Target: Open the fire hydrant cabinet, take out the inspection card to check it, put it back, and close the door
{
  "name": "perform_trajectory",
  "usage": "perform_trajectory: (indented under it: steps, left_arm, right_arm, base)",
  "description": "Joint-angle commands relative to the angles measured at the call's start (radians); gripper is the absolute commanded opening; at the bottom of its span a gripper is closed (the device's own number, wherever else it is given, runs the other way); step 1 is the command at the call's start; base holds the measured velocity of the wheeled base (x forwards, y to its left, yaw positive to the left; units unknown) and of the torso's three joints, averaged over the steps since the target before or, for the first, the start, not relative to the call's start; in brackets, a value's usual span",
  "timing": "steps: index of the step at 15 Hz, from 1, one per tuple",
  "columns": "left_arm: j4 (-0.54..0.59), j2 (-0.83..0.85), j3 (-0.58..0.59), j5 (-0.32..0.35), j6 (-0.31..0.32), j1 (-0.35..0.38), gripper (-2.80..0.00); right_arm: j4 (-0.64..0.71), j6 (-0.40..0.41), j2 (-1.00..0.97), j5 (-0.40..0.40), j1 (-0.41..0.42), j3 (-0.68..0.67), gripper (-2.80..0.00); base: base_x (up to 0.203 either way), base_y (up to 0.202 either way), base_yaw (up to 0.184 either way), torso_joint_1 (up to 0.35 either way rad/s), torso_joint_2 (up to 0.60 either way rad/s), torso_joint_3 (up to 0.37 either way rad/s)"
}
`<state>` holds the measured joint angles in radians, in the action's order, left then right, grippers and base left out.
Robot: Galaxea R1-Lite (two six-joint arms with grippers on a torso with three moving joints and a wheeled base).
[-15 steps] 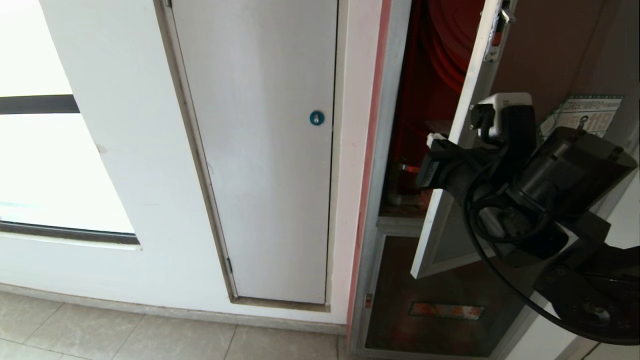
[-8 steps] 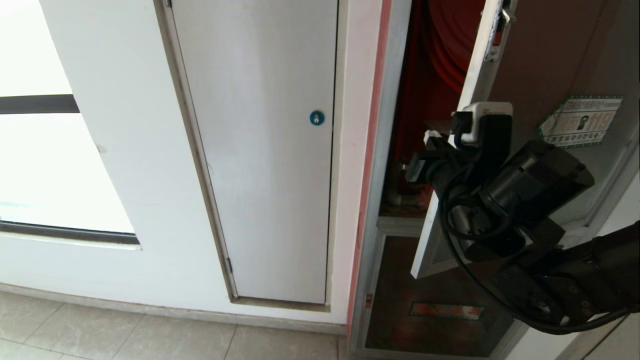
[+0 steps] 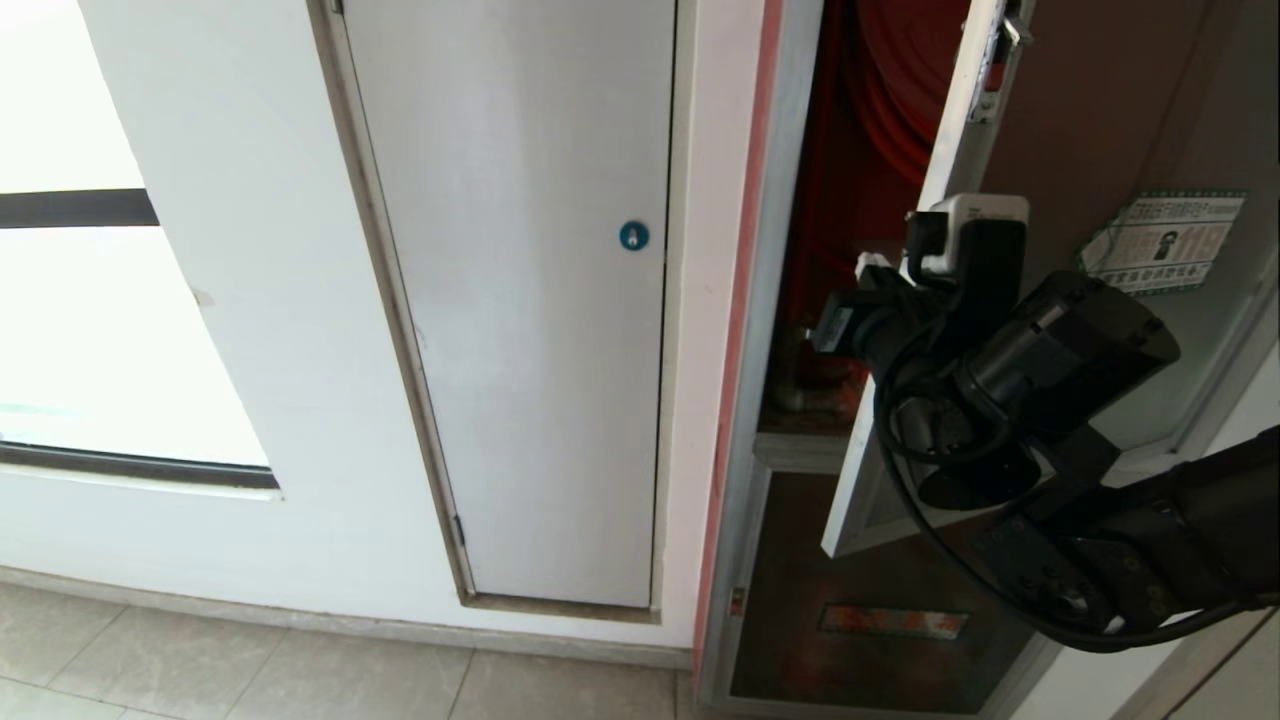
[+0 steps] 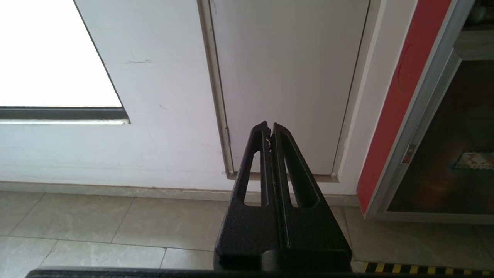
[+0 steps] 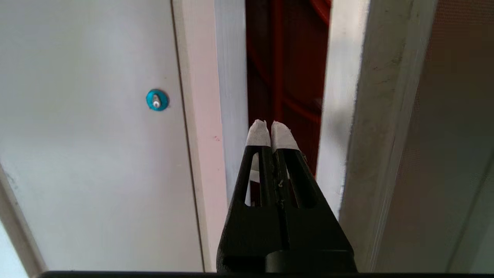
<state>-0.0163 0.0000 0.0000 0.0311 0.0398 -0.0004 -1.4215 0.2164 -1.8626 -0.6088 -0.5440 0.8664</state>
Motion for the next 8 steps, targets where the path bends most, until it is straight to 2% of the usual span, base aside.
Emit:
perform_trajectory:
  steps: [1,8]
  left_arm:
    - [-0.001,-0.002,0.006,0.0,0.0,-0.001,-2.8]
    - [-0.001,-0.002,0.006,0.0,0.0,0.0,-2.8]
  right_arm:
    - [-0.008,0.001,0.01,-0.014,0.004,-0.004,-2.8]
    - [-0.01,0.0,0.047,-0.017,0.018,-0.042,-2.8]
  base:
    - [0.0,0.0,0.0,0.0,0.0,0.0]
    - [0.0,0.0,0.0,0.0,0.01,-0.001]
